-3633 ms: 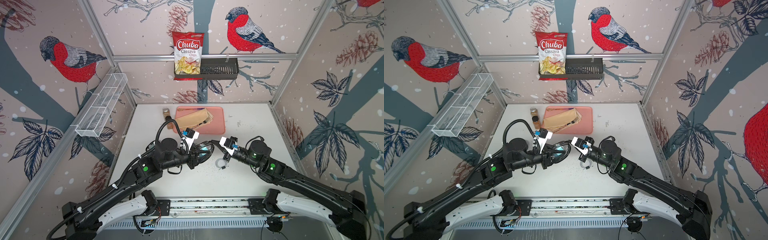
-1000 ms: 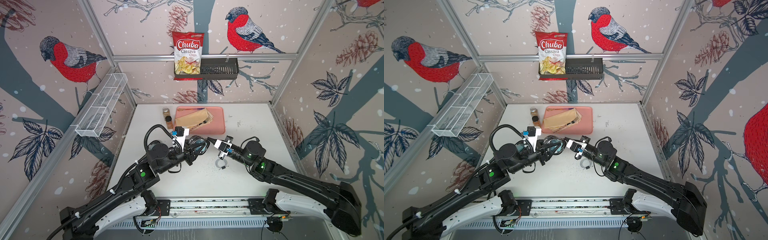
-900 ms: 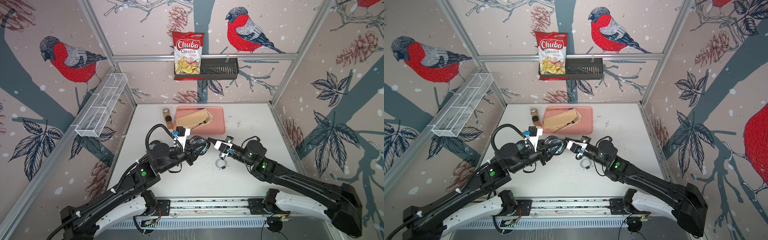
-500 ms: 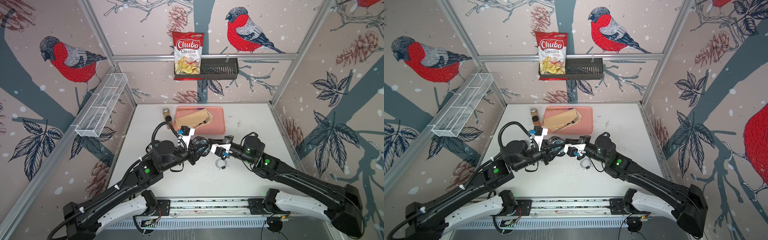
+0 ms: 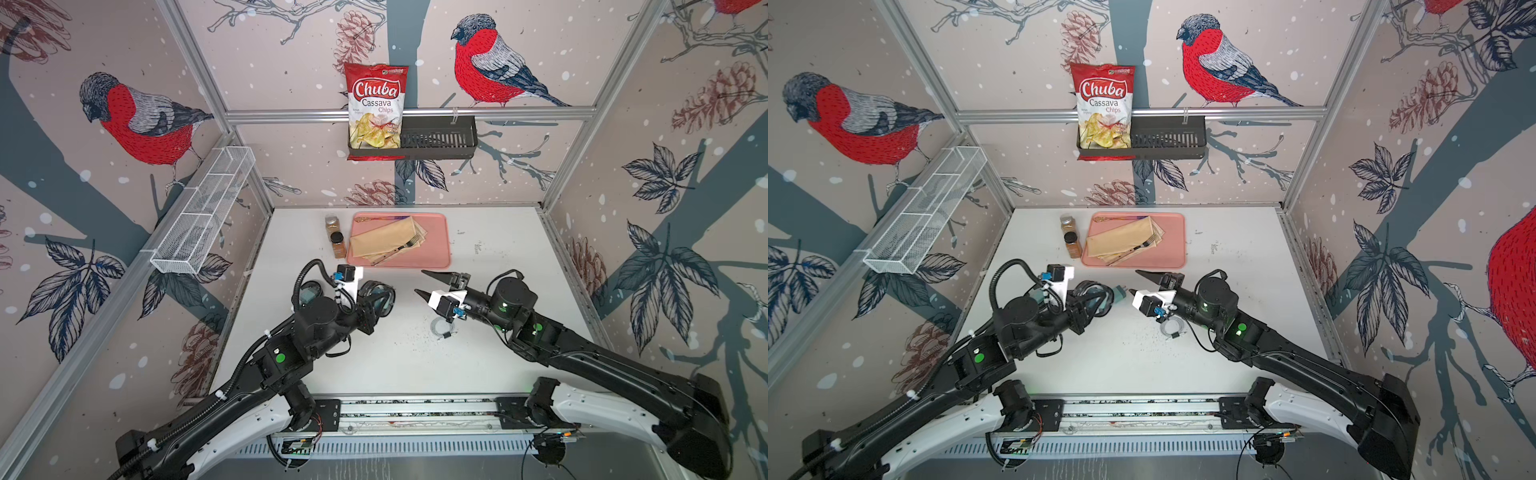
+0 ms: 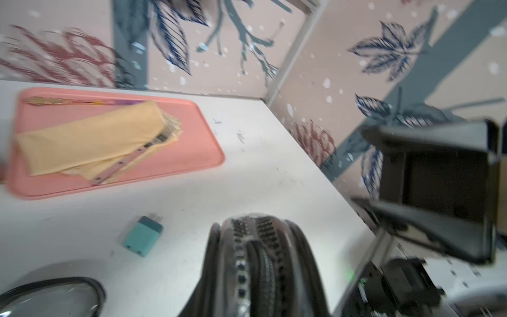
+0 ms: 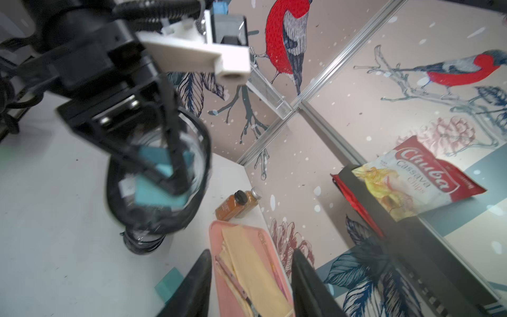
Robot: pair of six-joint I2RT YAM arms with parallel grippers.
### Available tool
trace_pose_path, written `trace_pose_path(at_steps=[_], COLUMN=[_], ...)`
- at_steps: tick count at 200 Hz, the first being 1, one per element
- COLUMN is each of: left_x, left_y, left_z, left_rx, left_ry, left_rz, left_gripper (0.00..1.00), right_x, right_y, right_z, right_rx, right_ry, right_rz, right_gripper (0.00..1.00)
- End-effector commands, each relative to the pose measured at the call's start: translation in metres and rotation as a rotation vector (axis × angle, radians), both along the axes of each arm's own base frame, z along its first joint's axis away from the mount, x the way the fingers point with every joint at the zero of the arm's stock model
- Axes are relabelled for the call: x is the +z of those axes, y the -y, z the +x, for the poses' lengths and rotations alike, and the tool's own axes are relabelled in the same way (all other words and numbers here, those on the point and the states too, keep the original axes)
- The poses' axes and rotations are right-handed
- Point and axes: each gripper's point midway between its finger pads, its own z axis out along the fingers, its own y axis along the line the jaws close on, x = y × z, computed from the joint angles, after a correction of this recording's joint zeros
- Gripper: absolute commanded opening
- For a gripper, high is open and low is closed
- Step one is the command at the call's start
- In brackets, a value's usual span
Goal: Pack away charging kits
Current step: Zip the zipper on the storage bag, then place the storage bag at the center of the board.
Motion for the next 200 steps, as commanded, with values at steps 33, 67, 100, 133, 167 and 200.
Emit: trace_pose_path(at_steps=[33, 67, 100, 133, 167, 200], left_x=[-0.013, -0.035, -0.053, -0.063, -0.075, -0.104], left_y=[-0.067, -0.087, -0.111, -0.135, -0.138, -0.147], left_z=[0.036, 0.067, 0.103, 0.132, 0.161, 0.183], left_rx=[0.314, 0.366, 0.414, 0.560, 0.600, 0.673], left_ry=[-0.018, -0.057, -0.096, -0.082, -0.119, -0.169], left_rz=[-0.140, -0.254, -0.342, -0.329, -0.317, -0.313], left_gripper=[0.00, 0.00, 0.00, 0.00, 0.00, 0.00], right_x=[-0.019, -0.045, -0.067, -0.083, -0.092, -0.096], right_y=[0.033, 0.059, 0.097, 0.144, 0.153, 0.155], right_z=[-0.002, 0.006, 0.026, 0.057, 0.067, 0.071], right_rx=[-0.091, -0.211, -0.376, -0.604, -0.646, -0.638], right_ry=[-0.186, -0.357, -0.526, -0.714, -0.827, -0.881], right_rz=[0.201, 0.302, 0.507, 0.733, 0.723, 0.761], right_gripper=[1.00, 1.00, 1.00, 1.00, 1.00, 1.00])
